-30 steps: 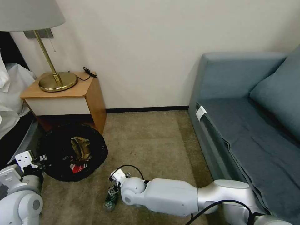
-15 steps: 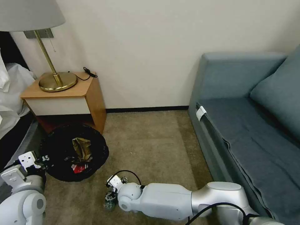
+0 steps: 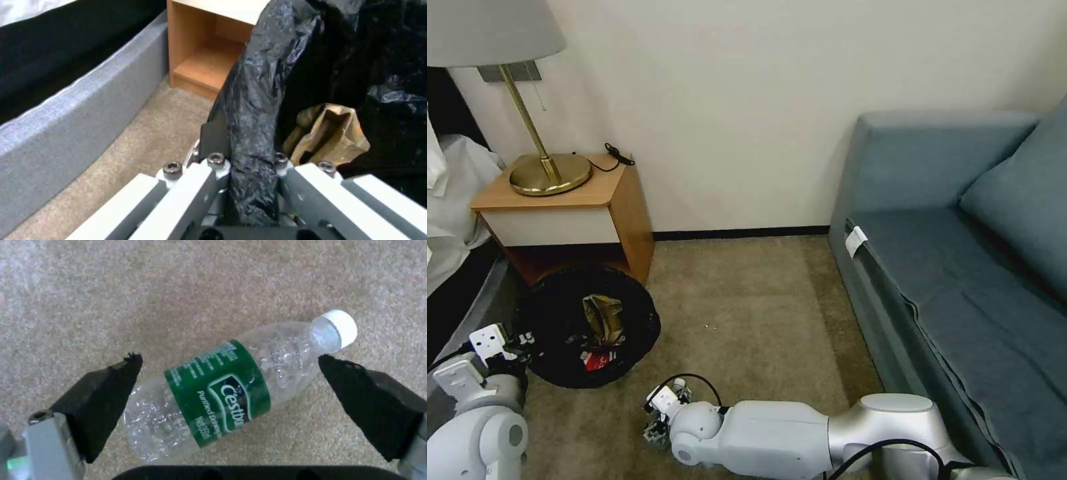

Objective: Pick up the trash bin, then pick up the garbage on the floor and place it into the trash bin.

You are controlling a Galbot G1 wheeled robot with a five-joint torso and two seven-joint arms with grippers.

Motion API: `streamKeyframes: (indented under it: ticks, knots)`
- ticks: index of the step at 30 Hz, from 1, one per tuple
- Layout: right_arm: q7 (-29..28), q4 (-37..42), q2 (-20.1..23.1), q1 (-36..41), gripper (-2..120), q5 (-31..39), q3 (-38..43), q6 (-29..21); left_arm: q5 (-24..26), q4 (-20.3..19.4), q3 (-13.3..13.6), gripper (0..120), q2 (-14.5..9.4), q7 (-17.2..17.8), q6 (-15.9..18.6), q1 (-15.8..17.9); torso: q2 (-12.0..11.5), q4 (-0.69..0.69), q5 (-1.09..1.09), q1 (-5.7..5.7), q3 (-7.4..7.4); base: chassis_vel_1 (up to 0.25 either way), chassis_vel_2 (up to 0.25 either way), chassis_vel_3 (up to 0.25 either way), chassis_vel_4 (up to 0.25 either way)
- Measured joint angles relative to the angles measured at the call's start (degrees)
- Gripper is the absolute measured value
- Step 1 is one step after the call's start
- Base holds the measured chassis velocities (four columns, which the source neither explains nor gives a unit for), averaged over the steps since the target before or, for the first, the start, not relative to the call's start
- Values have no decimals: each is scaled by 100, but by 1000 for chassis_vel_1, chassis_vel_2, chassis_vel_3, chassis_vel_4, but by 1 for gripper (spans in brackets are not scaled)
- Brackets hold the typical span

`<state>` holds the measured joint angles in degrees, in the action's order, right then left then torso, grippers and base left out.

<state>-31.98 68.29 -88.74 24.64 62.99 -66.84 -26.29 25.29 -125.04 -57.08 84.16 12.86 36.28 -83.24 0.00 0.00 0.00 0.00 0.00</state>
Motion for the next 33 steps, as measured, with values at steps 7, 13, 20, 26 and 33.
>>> streamKeyframes:
  ticks: [7,13,20,26,33]
  knots:
    - [2,-147,-40,-1,99,-121,-87,87,-5,-21,-3,3,-2,-11,-12,-16,0,0,0,0,0,0,0,0,0]
    - [7,-224,-23,5,99,-149,-115,96,-9,-25,2,3,-2,-12,-13,-15,0,0,1,0,0,0,0,0,0]
    - [46,-366,-57,36,99,-199,-135,144,-58,-12,45,3,23,-23,-23,-1,0,0,1,0,0,0,0,0,0]
    - [100,-458,-89,77,96,-268,-151,206,-101,17,68,3,41,-45,-33,9,0,0,1,0,0,0,0,0,0]
    - [134,-494,-90,86,90,-309,-171,235,-113,20,76,3,44,-53,-57,5,0,0,1,0,0,0,0,0,0]
